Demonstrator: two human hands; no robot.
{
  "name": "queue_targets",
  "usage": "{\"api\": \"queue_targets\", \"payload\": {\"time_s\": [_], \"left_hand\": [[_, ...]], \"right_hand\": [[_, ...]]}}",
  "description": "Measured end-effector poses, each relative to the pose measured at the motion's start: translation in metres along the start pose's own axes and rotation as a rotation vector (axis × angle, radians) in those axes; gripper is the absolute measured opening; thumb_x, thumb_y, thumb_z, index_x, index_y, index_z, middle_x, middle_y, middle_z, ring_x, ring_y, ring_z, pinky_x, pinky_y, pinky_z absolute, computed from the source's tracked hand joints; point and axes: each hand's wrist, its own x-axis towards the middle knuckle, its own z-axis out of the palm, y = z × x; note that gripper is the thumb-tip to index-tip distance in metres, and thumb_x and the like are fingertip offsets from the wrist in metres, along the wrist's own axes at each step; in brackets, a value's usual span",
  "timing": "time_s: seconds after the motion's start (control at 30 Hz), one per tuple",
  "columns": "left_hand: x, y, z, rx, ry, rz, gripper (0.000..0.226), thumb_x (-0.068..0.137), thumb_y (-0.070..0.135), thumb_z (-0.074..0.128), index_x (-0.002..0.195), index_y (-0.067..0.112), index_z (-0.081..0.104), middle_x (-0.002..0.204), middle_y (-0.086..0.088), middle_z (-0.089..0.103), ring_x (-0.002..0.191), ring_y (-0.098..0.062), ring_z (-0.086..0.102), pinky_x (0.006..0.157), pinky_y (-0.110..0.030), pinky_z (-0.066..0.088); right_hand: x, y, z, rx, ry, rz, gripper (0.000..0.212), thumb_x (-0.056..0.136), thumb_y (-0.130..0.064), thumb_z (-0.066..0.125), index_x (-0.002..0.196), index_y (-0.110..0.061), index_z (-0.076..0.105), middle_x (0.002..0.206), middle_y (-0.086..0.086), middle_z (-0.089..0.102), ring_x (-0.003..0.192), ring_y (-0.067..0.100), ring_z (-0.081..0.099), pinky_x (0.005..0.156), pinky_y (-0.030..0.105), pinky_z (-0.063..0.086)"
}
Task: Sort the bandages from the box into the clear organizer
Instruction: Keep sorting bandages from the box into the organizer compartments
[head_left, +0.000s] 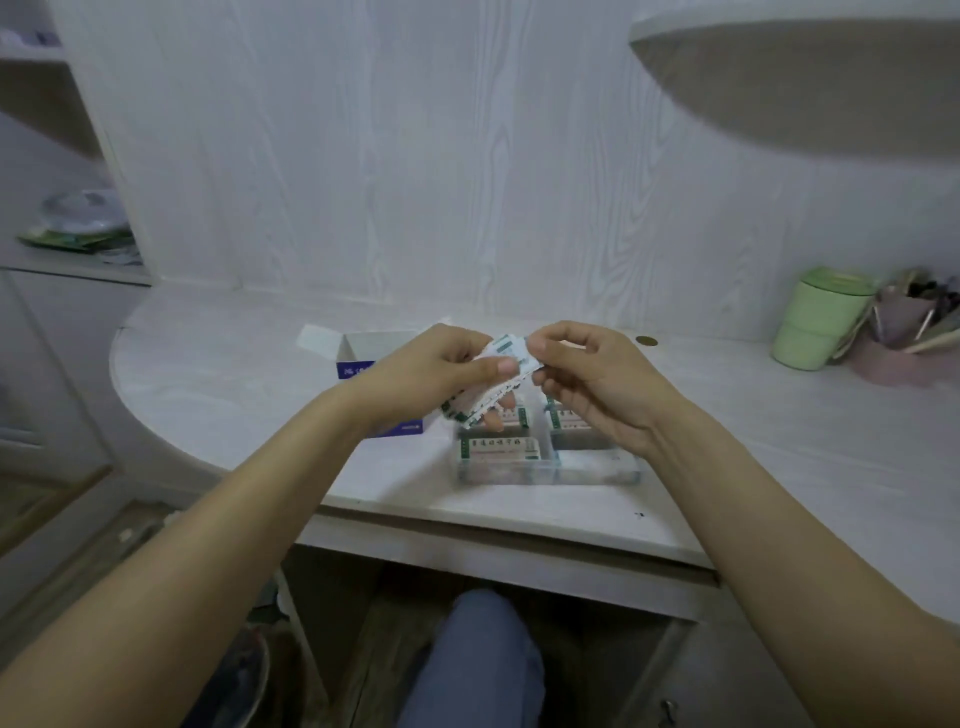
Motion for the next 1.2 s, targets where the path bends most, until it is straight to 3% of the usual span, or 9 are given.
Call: {"api": "queue_targets", "payload": {"time_s": [0.1,0.3,0.5,0.7,0.8,0.9,1.0,1.1,1.2], "left_hand": [[0.001,0.003,0.021,-0.160,-0.036,0.004,0.021,0.097,0.023,0.049,0.095,0.009,0.065,0.077,-0.006,0.072,0.058,-0.015,0.065,0.055,-0.018,0.046],[0.008,0.005,0.045,-0.206,-0.015,0.030,0.022,0.099,0.023,0.046,0.085,0.015,0.061,0.059,0.007,0.062,0.052,-0.007,0.052,0.053,-0.016,0.044],[0.014,0.003,0.057,-0.138,-0.027,-0.015,0.029,0.099,0.028,0.044,0.106,0.005,0.061,0.065,0.007,0.064,0.054,-0.008,0.049,0.058,-0.023,0.041],[0.012,-0.004,0.055,-0.157,-0.039,-0.087,0.021,0.099,0.026,0.046,0.098,0.013,0.063,0.072,0.005,0.067,0.055,-0.005,0.052,0.053,-0.015,0.043],[0.012,-0.008,0.055,-0.159,-0.009,-0.112,0.022,0.099,0.027,0.046,0.094,0.014,0.063,0.065,0.007,0.066,0.054,-0.004,0.052,0.053,-0.013,0.042],[0.013,-0.009,0.055,-0.139,0.027,-0.146,0.022,0.099,0.027,0.047,0.094,0.012,0.061,0.059,0.009,0.065,0.052,-0.003,0.052,0.053,-0.013,0.043],[0.015,-0.009,0.053,-0.070,0.087,-0.164,0.024,0.098,0.029,0.049,0.091,0.009,0.060,0.057,0.009,0.064,0.049,-0.002,0.052,0.058,-0.021,0.043],[0.016,-0.007,0.053,-0.011,0.139,-0.182,0.024,0.098,0.029,0.049,0.085,0.011,0.056,0.052,0.012,0.062,0.045,0.001,0.051,0.057,-0.021,0.042],[0.016,-0.010,0.053,-0.051,0.224,-0.190,0.023,0.098,0.027,0.049,0.082,0.011,0.055,0.070,0.005,0.066,0.052,-0.006,0.053,0.061,-0.025,0.045]], "right_hand": [[-0.010,0.004,-0.014,0.019,0.048,-0.002,0.009,0.083,-0.002,0.065,0.075,-0.007,0.064,0.062,0.003,0.060,0.053,0.007,0.057,0.055,0.014,0.049],[-0.020,0.005,-0.030,-0.146,0.129,-0.020,0.006,0.084,0.000,0.065,0.082,-0.004,0.067,0.067,0.007,0.065,0.056,0.009,0.062,0.060,0.016,0.053],[-0.020,0.004,-0.033,-0.317,0.186,-0.026,0.010,0.078,-0.001,0.073,0.086,-0.004,0.069,0.076,0.012,0.068,0.059,0.012,0.063,0.058,0.017,0.052],[-0.020,0.005,-0.041,-0.258,0.147,0.027,0.006,0.086,0.000,0.064,0.084,-0.004,0.068,0.067,0.009,0.070,0.059,0.013,0.068,0.055,0.016,0.054],[-0.022,0.008,-0.040,-0.243,0.126,0.069,0.008,0.093,-0.004,0.056,0.087,-0.006,0.062,0.075,0.012,0.073,0.065,0.016,0.072,0.055,0.019,0.055],[-0.018,0.012,-0.041,-0.381,0.232,0.048,0.014,0.094,-0.006,0.054,0.081,-0.011,0.058,0.088,0.009,0.070,0.067,0.014,0.069,0.053,0.021,0.051],[-0.013,0.015,-0.046,-0.486,0.310,0.000,0.018,0.089,-0.001,0.056,0.074,-0.011,0.060,0.087,0.003,0.064,0.063,0.013,0.065,0.063,0.031,0.048],[-0.014,0.021,-0.053,-0.476,0.349,0.012,0.018,0.087,0.002,0.057,0.073,-0.010,0.062,0.086,0.004,0.062,0.052,0.006,0.064,0.055,0.019,0.049],[-0.017,0.025,-0.064,-0.441,0.436,0.013,0.013,0.086,0.003,0.059,0.079,-0.007,0.063,0.083,0.006,0.063,0.049,0.003,0.064,0.048,0.012,0.046]]}}
